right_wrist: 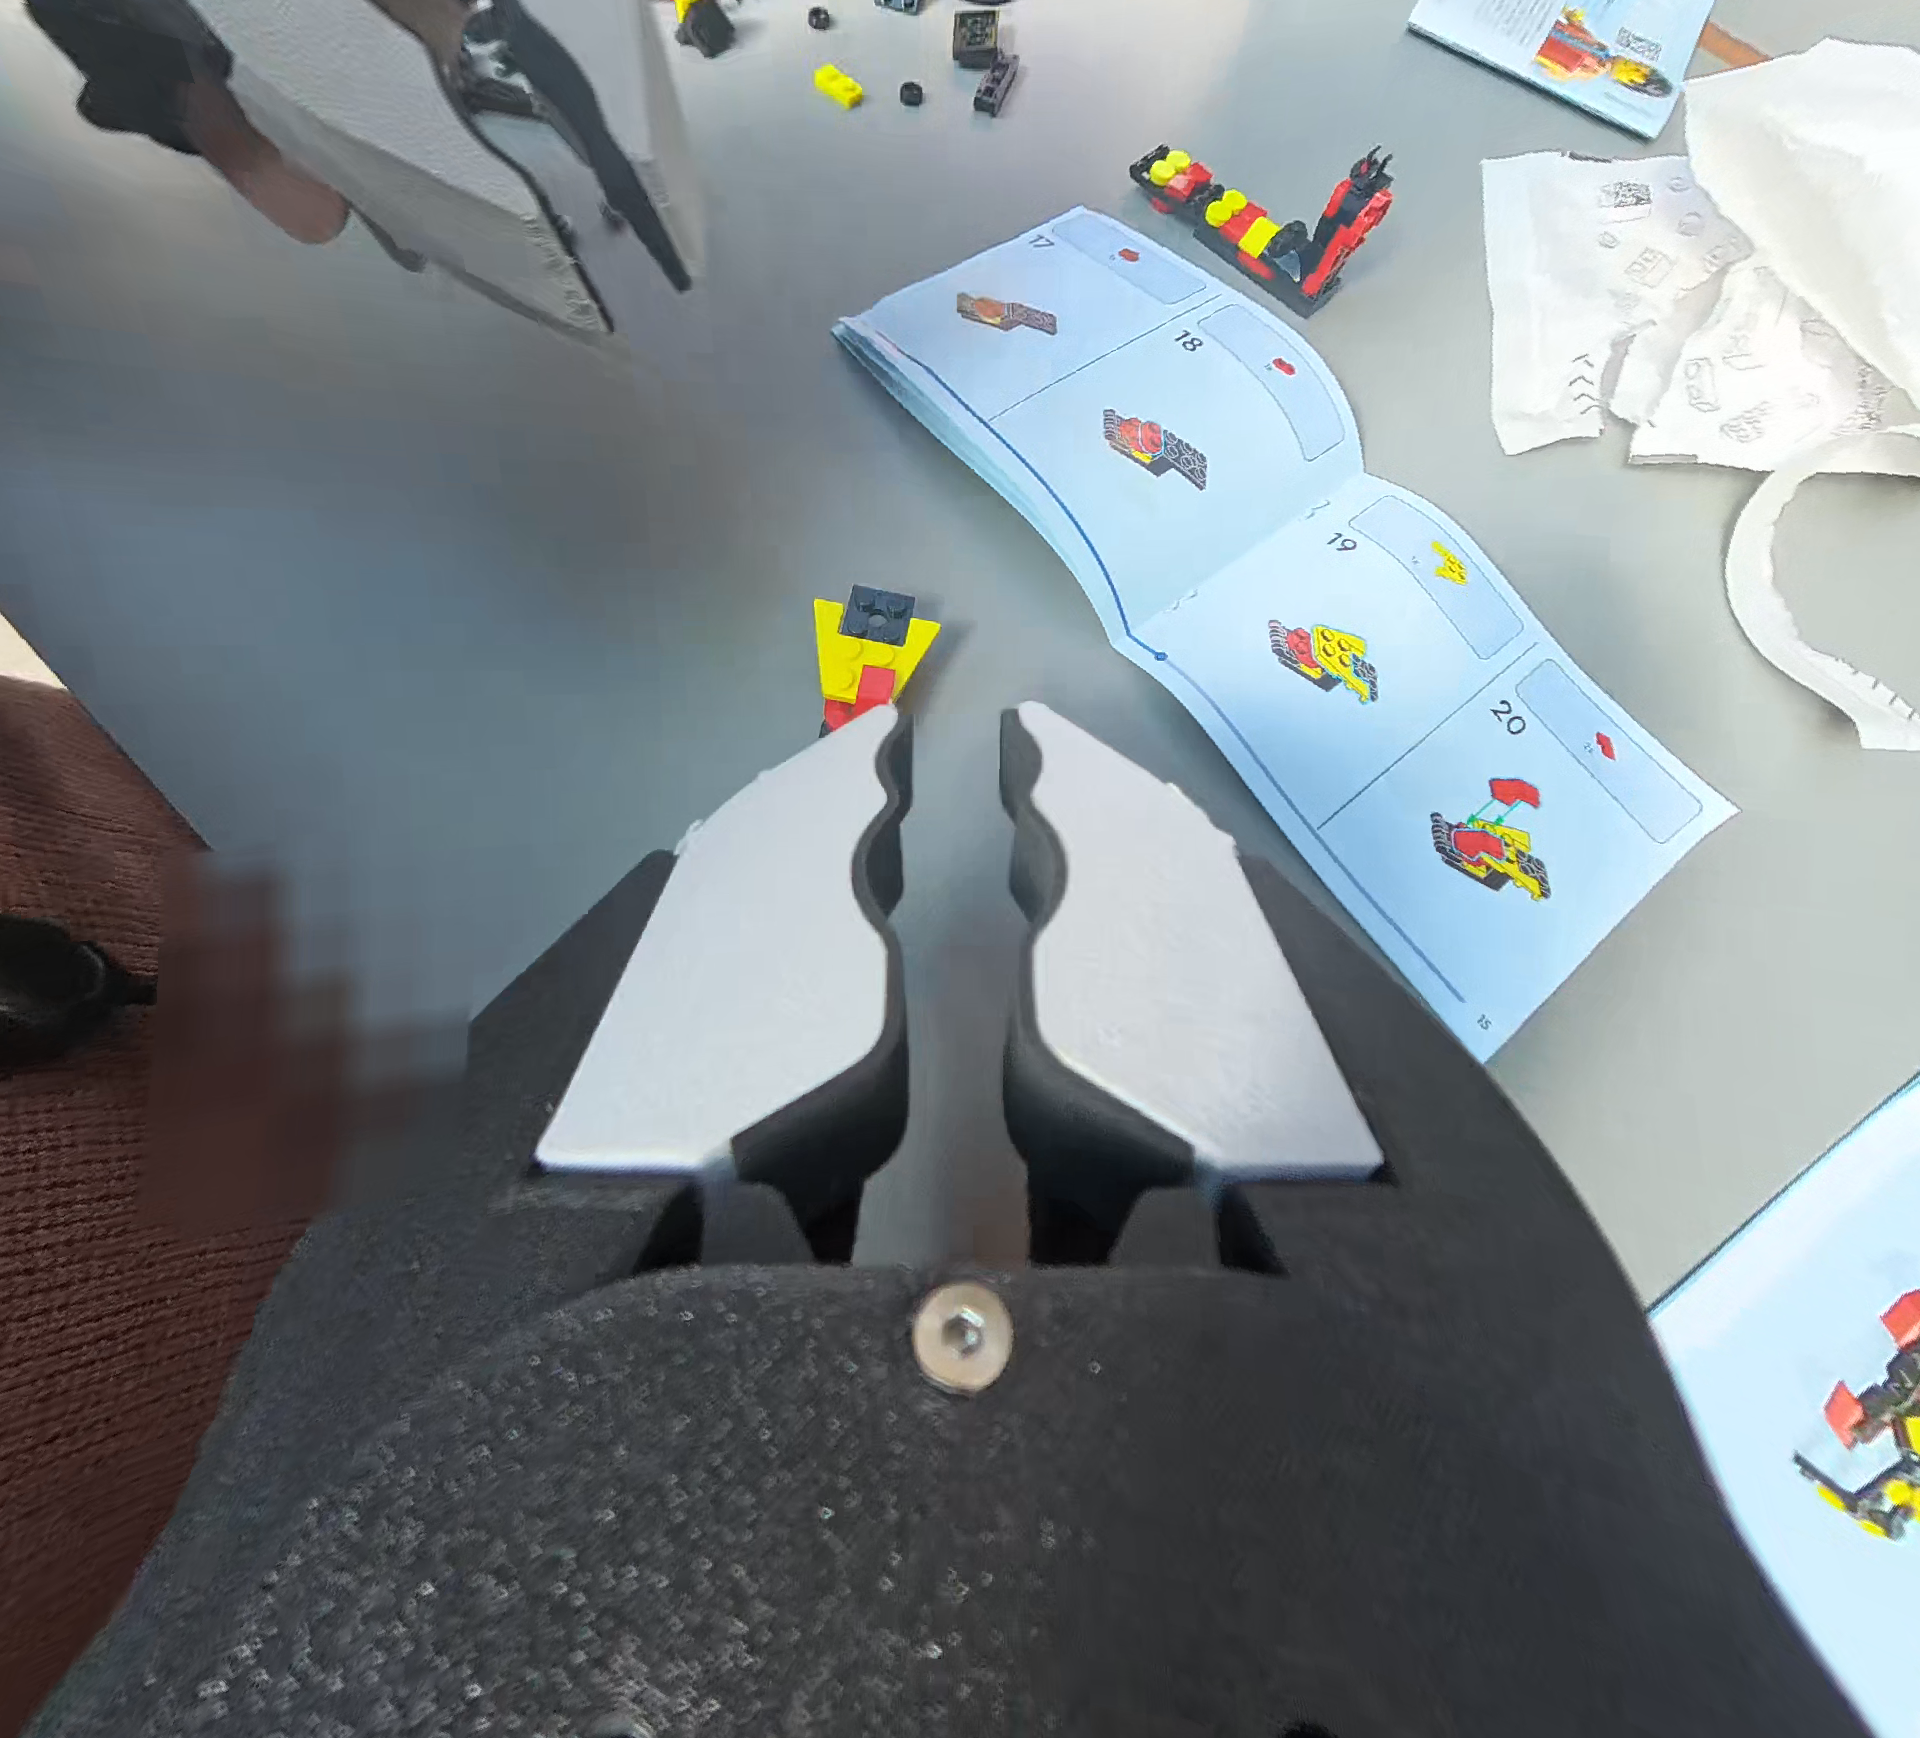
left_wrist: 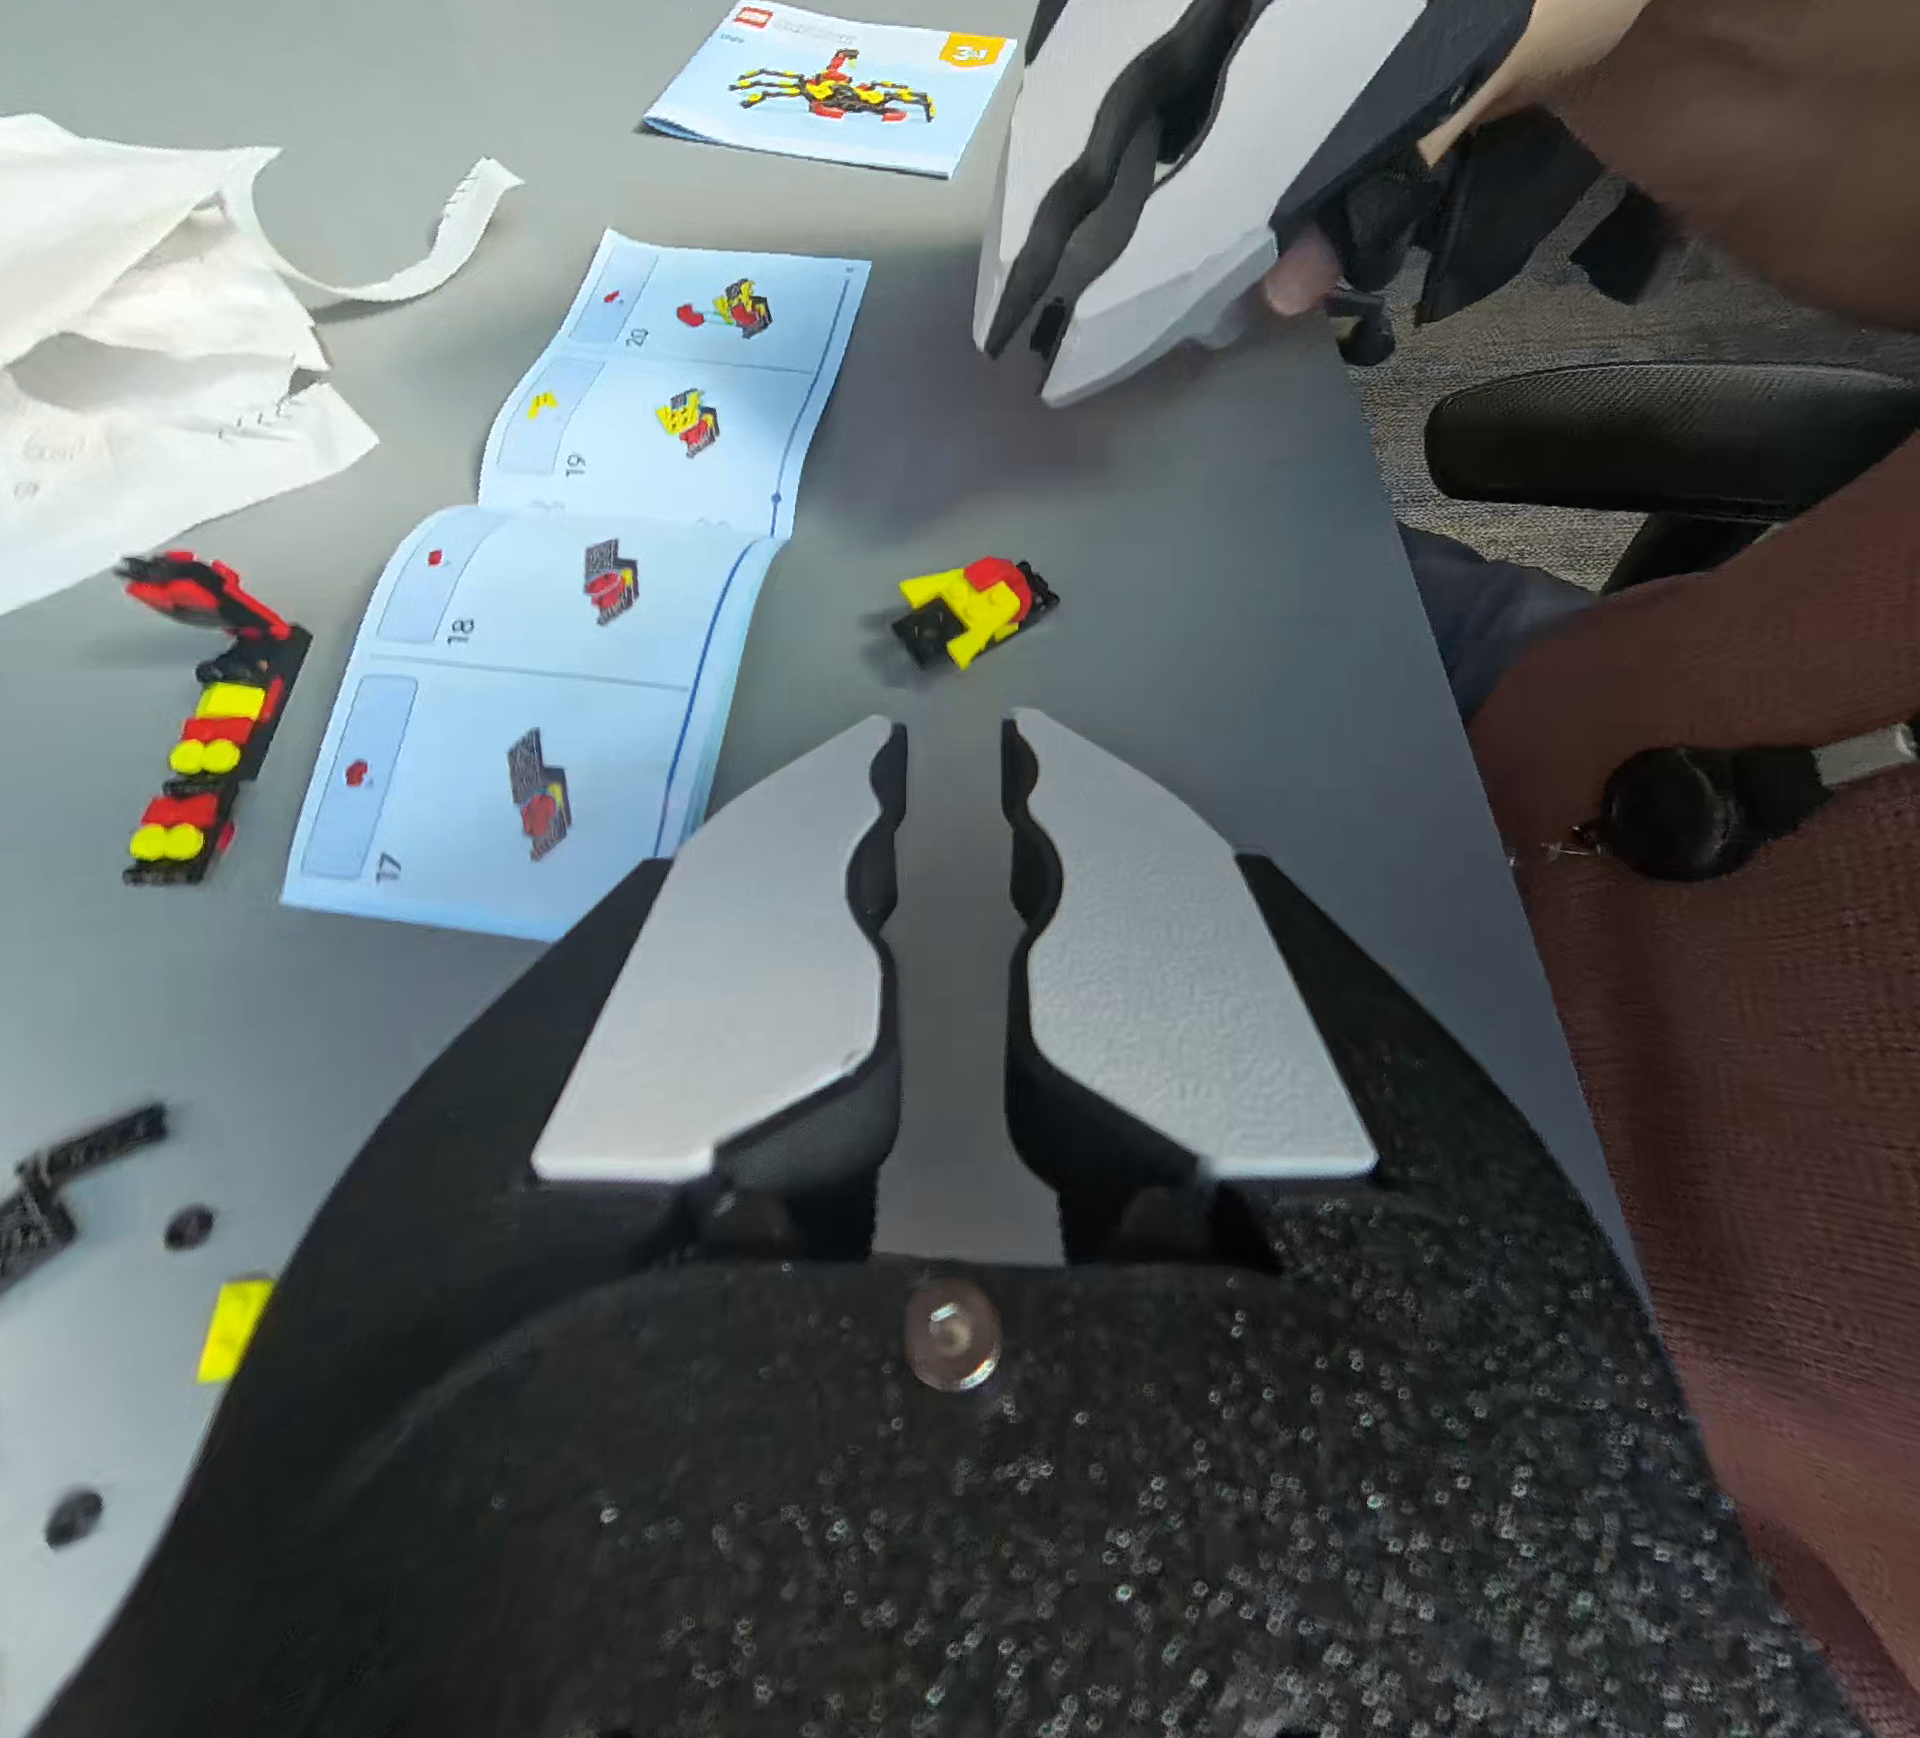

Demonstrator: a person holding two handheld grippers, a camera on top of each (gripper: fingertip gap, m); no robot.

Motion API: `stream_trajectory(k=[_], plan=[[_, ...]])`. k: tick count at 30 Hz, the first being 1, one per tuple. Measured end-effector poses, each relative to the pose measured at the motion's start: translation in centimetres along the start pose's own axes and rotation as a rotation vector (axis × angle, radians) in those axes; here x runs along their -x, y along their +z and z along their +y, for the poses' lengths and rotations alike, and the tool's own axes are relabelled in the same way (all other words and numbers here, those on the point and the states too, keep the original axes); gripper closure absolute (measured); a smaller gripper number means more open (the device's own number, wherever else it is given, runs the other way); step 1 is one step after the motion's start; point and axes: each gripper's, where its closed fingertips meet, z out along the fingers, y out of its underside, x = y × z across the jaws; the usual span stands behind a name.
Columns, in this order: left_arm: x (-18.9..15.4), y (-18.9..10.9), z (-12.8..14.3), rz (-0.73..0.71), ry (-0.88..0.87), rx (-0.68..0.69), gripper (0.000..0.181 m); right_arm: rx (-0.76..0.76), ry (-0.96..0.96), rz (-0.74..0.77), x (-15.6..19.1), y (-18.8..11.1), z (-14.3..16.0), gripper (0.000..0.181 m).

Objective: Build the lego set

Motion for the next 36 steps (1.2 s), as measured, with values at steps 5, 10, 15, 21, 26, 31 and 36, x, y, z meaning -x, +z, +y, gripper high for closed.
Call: stream_trajectory(k=[5,10,15,21,26,31,36], plan=[[-2.4,-4.6,4.6,-0.217,-0.085,-0.024,0.158,-0.129,0.017,-0.079,1.1,0.6,-2.7,0.163],[-0.8,-10.1,4.4,-0.512,-0.145,-0.25,0.159,-0.269,-0.05,-0.11,1.6,2.5,-7.7,0.161],[2.3,-15.5,5.6,-0.857,-0.023,-0.293,0.158,-0.344,-0.139,-0.118,3.2,5.6,-11.7,0.161],[3.9,-17.6,7.1,-0.966,0.124,-0.265,0.135,-0.386,-0.174,-0.129,5.8,9.9,-15.5,0.161],[4.3,-18.3,7.6,-0.866,0.086,-0.298,0.128,-0.378,-0.204,-0.141,8.4,13.2,-17.9,0.161],[3.5,-20.1,7.7,-0.801,0.078,-0.356,0.143,-0.376,-0.247,-0.097,9.9,14.7,-19.6,0.162],[2.7,-20.4,8.1,-0.753,0.113,-0.335,0.149,-0.394,-0.254,-0.016,9.5,15.1,-21.7,0.165]])
